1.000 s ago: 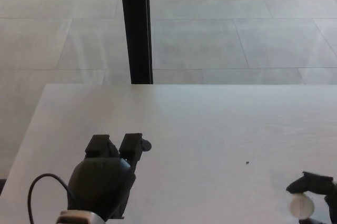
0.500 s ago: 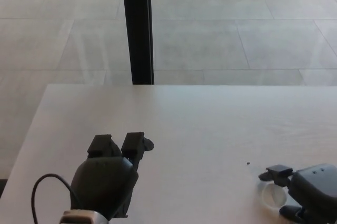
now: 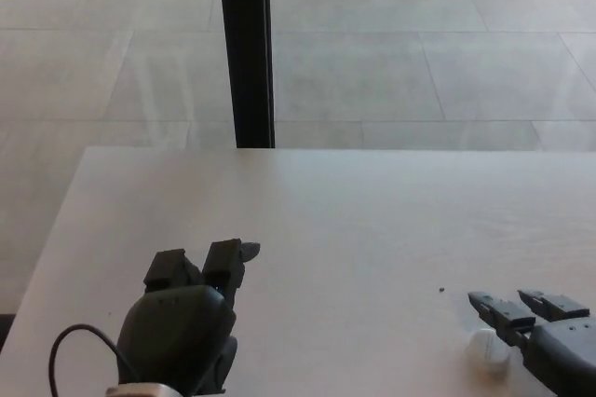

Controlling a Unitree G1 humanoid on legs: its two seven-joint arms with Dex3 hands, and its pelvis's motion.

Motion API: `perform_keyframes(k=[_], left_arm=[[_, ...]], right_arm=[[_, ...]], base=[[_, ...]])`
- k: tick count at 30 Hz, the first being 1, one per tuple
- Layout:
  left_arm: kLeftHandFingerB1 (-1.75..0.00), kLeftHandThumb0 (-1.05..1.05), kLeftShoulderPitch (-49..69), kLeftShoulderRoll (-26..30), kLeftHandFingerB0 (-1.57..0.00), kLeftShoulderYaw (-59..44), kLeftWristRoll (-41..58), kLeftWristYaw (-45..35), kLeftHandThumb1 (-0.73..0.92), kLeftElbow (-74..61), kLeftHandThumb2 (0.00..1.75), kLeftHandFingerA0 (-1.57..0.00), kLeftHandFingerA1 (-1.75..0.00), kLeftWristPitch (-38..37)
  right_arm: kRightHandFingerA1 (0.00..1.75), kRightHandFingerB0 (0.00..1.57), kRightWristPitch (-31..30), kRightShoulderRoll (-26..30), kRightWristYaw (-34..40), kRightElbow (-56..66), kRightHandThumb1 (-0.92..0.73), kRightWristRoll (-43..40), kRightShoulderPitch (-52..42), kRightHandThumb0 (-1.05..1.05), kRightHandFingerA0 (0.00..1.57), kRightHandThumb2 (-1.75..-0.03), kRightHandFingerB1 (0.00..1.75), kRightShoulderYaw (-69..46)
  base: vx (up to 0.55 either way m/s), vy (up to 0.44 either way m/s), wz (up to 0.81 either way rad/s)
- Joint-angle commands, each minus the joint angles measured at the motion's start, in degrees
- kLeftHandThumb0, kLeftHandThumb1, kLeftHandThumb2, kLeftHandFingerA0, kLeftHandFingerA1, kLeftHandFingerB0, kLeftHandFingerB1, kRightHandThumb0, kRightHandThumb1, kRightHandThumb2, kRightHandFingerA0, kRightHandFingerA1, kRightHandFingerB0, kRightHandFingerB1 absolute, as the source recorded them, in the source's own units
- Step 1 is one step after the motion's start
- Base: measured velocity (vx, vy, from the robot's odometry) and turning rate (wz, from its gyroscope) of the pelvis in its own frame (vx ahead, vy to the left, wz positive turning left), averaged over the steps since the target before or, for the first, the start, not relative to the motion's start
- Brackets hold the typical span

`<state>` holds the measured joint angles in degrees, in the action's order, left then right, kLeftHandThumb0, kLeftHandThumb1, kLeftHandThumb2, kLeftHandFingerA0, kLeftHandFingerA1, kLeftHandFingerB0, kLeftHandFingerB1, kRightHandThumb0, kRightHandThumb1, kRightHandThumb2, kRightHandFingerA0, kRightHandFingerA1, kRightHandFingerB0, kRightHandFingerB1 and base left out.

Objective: The robot uses its left hand to to lift the bottle kept on the middle of the desk and tilts it towards its right hand. It then uses its right hand to rotate its cap to open it and places the bottle and cap back on the desk

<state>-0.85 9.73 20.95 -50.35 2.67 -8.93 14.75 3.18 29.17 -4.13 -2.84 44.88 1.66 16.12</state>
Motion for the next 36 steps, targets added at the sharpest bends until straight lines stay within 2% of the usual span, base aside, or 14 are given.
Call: perform_keyframes(k=[1,6,7,9,10,13,14,16,17,18,19,26,27,36], left_arm=[[-0.53,-0.35,4.3,0.9,-0.08,-6.6,6.5,-4.7,0.41,-2.1,0.94,-0.51,-0.77,4.0],[-0.2,-0.57,8.4,1.1,0.0,-12.8,12.4,-7.9,0.66,-3.8,0.6,-0.1,-0.58,4.6],[-0.11,-0.67,9.4,1.5,0.0,-14.6,13.8,-7.7,0.57,-3.4,0.84,-0.04,-0.5,3.6],[-0.01,-0.72,11.9,2.7,0.0,-18.3,16.8,-8.0,0.67,-2.5,0.61,0.0,-0.36,1.9],[0.0,-1.01,13.6,2.5,0.0,-22.6,21.6,-9.9,0.58,-1.6,0.92,0.0,-0.19,1.8],[-0.02,-1.05,16.5,1.8,0.0,-30.6,31.0,-14.3,0.64,0.1,0.99,0.0,-0.17,1.2],[0.0,-0.87,17.2,1.8,0.0,-32.5,32.5,-15.6,0.78,0.5,0.64,0.0,0.0,2.1],[0.0,-0.83,19.5,0.7,0.0,-41.3,42.9,-21.2,0.84,1.9,0.65,0.0,0.0,3.1],[-0.08,-1.05,19.2,-0.3,0.0,-45.7,46.6,-21.9,0.77,2.7,1.1,0.0,-0.11,5.4],[0.0,-0.84,19.5,-0.6,0.0,-53.0,55.6,-25.2,0.9,5.8,0.67,0.0,0.0,3.9],[-0.04,-1.05,19.1,-1.5,0.0,-57.6,59.1,-25.3,0.85,5.9,1.1,0.0,-0.12,7.3],[0.0,-0.78,16.7,-6.0,0.0,-76.9,73.1,-18.6,0.92,11.5,0.69,0.0,0.0,14.9],[0.0,-0.98,16.1,-7.2,0.0,-81.4,77.9,-15.7,0.83,14.0,1.06,0.0,-0.01,13.4],[0.0,-0.87,14.2,-8.3,0.0,-94.5,85.3,-7.2,0.82,27.1,1.02,0.0,0.0,4.7]], right_arm=[[0.0,0.0,-4.9,-2.4,-6.2,8.2,-0.78,-13.6,-5.1,-1.01,0.0,-0.64,0.0,-8.8],[0.24,0.0,-4.1,-3.9,-6.7,11.6,-0.66,-21.1,-8.0,-1.05,0.0,-1.02,0.08,-16.6],[0.0,0.0,-3.8,-3.7,-6.7,11.9,-0.59,-22.6,-8.5,-0.98,0.0,-0.85,0.02,-18.8],[0.18,0.0,-1.6,-3.6,-6.0,10.9,-0.64,-26.5,-9.2,-1.05,0.0,-1.01,0.0,-23.2],[0.0,0.0,-2.2,-3.5,-6.0,11.0,-0.58,-28.1,-9.7,-0.99,0.0,-0.86,0.01,-26.6],[0.23,0.0,-3.2,-3.3,-5.3,10.8,-0.65,-29.9,-10.9,-1.05,0.0,-1.02,0.07,-32.6],[0.2,0.0,-3.2,-3.0,-5.4,10.2,-0.66,-30.8,-11.2,-1.05,0.0,-1.01,0.06,-34.6],[0.2,0.0,-4.1,-3.1,-5.4,8.5,-0.65,-33.9,-12.5,-1.05,0.0,-1.0,0.07,-40.8],[0.23,0.0,-3.0,-3.3,-4.8,6.5,-0.66,-35.7,-12.6,-1.05,0.0,-0.98,0.08,-43.2],[0.25,0.0,-3.0,-4.4,-3.8,3.3,-0.65,-40.1,-12.0,-1.05,0.0,-0.94,0.07,-48.1],[0.26,0.0,-4.3,-5.4,-3.6,2.6,-0.66,-42.7,-12.0,-1.05,0.0,-0.93,0.08,-51.0],[0.19,0.0,-12.4,-9.2,3.4,-6.0,-0.61,-50.8,-7.9,-0.96,0.0,-0.88,0.11,-65.3],[0.15,0.0,-12.9,-9.5,5.9,-10.3,-0.58,-53.7,-5.9,-0.9,0.0,-0.83,0.09,-69.1],[0.0,0.0,-14.6,-12.3,12.8,-23.5,-0.79,-66.9,1.3,-0.47,0.0,-0.8,0.0,-82.0]], base=[[0.0,0.0,0.0],[0.0,0.0,0.0],[0.0,0.0,0.0],[0.0,0.0,0.0],[0.0,0.0,0.0],[0.0,0.0,0.0],[0.0,0.0,0.0],[0.0,0.0,0.0],[0.0,0.0,0.0],[0.0,0.0,0.0],[0.0,0.0,0.0],[0.0,0.0,0.0],[0.0,0.0,0.0],[0.0,0.0,0.0]])
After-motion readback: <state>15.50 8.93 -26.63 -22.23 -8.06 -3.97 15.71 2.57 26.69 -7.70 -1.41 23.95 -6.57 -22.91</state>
